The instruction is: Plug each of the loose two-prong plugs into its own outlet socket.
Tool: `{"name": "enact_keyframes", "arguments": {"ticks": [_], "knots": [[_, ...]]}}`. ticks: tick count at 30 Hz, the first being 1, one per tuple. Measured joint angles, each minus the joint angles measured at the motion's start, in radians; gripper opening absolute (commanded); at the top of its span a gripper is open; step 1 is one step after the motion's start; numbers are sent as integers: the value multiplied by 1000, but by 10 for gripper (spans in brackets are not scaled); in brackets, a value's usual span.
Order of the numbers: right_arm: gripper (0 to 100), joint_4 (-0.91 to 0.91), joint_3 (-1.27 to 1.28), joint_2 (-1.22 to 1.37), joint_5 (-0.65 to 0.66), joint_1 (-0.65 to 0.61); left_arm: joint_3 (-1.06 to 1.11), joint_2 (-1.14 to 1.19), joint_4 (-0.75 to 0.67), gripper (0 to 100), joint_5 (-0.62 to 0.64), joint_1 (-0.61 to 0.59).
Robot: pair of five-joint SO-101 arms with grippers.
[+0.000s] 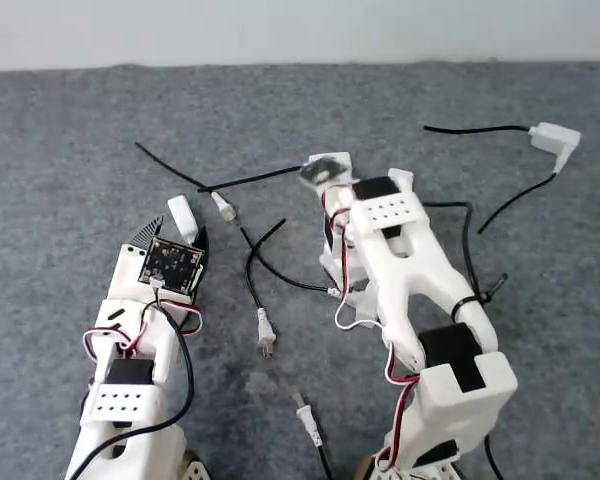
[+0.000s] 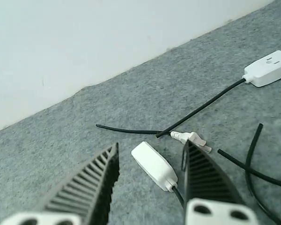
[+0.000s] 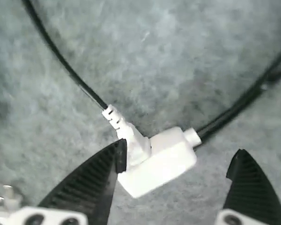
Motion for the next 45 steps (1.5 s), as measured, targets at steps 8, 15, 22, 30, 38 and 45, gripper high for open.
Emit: {"name": "enact_keyframes", "arguments": {"ticks": [8, 15, 22, 30, 38, 45], "knots": [[336, 58, -64, 9, -341, -2, 0, 0, 0, 217, 0, 0], [335, 40, -3, 9, -470, -3, 0, 0, 0, 217, 0, 0], [284, -87, 121, 8, -476, -6, 0, 0, 0, 217, 0, 0], [231, -232, 229, -20, -476, -5, 0, 0, 0, 217, 0, 0], [241, -330, 308, -26, -476, -5, 0, 0, 0, 217, 0, 0], [208, -331, 308, -26, -477, -3, 0, 0, 0, 217, 0, 0]]}}
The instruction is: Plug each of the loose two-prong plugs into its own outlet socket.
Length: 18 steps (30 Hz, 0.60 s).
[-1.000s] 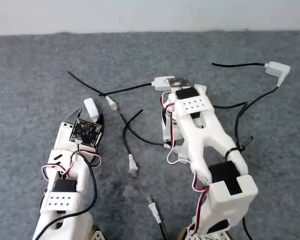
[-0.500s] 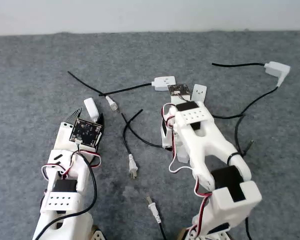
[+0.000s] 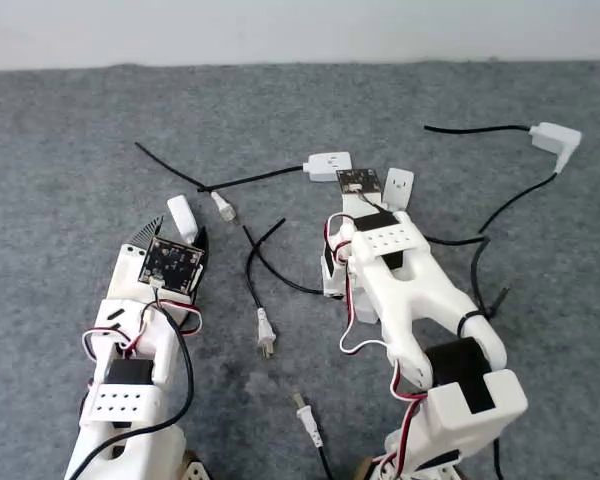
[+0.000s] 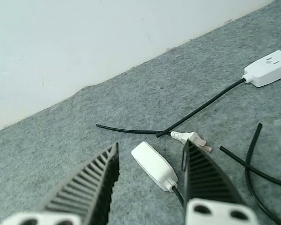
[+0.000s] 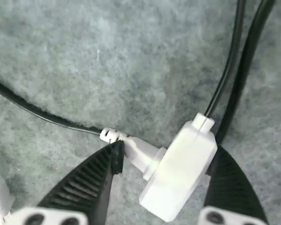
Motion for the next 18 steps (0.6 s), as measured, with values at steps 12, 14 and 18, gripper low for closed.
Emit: {"name": "enact_keyframes", "arguments": {"ticks": [12, 14, 18], "knots": [[27, 0, 0, -2, 25, 14, 0, 0, 0, 217, 0, 0], [6, 0, 0, -3, 34, 15, 0, 0, 0, 217, 0, 0], [8, 0, 0, -11, 38, 21, 0, 0, 0, 217, 0, 0]]}}
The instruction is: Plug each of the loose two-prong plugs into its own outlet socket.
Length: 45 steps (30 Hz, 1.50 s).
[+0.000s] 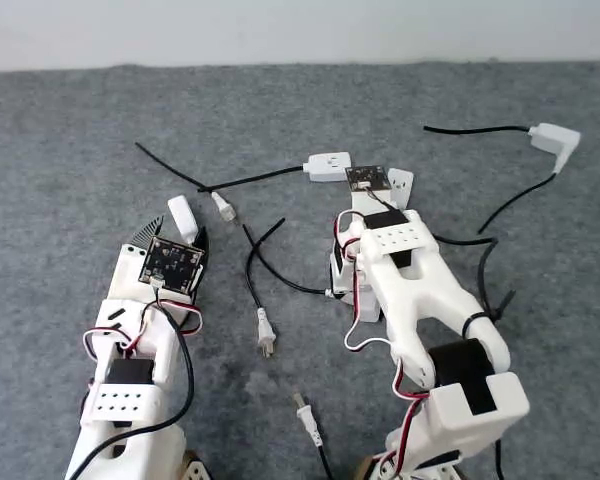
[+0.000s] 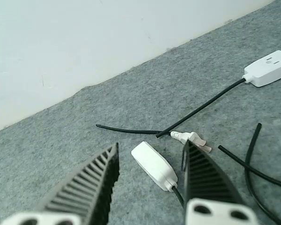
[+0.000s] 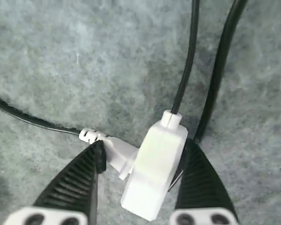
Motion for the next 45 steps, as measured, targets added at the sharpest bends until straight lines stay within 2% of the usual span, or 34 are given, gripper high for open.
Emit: {"name": "enact_keyframes", "arguments": {"ticks": [8, 12, 20, 28, 33, 39, 45], "knots": [[8, 0, 0, 0, 5, 0, 0, 0, 0, 217, 0, 0], [8, 2, -6, -20, 54, 2, 0, 0, 0, 217, 0, 0], [8, 68, -25, -101, 72, 28, 0, 0, 0, 217, 0, 0], [8, 101, -21, -132, 72, 115, 0, 0, 0, 217, 0, 0], [8, 101, -21, -132, 149, 137, 0, 0, 0, 217, 0, 0], [8, 106, -34, -132, 222, 264, 0, 0, 0, 217, 0, 0], [8, 149, -180, -149, 316, 425, 0, 0, 0, 217, 0, 0]]}}
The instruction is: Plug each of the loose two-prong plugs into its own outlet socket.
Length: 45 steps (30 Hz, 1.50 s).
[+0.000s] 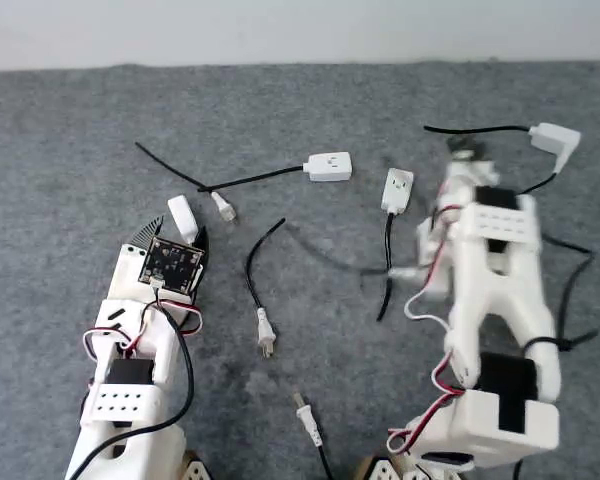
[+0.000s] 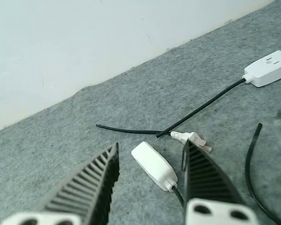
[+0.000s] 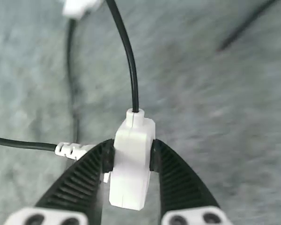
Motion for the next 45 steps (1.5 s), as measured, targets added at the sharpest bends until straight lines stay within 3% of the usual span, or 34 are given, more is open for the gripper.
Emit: {"name": "enact_keyframes", "arguments": {"ticks": [4, 7, 9, 11, 13, 15, 17, 22, 28, 32, 45], "knots": [[8, -23, -97, 0, 31, 101, 0, 0, 0, 217, 0, 0], [17, -164, -167, 41, 41, 175, 0, 0, 0, 217, 0, 0], [100, -327, -229, 121, 46, 232, 0, 0, 0, 217, 0, 0], [243, -485, -316, 238, 48, 282, 0, 0, 0, 217, 0, 0], [384, -526, -420, 353, 48, 304, 0, 0, 0, 217, 0, 0], [478, -422, -520, 422, 48, 304, 0, 0, 0, 217, 0, 0], [500, -236, -609, 442, 48, 292, 0, 0, 0, 217, 0, 0], [458, 193, -723, 443, 48, 199, 0, 0, 0, 217, 0, 0], [390, 434, -729, 443, 49, 89, 0, 0, 0, 217, 0, 0], [385, 522, -729, 443, 49, 40, 0, 0, 0, 217, 0, 0], [385, 526, -729, 443, 41, -121, 0, 0, 0, 217, 0, 0]]}}
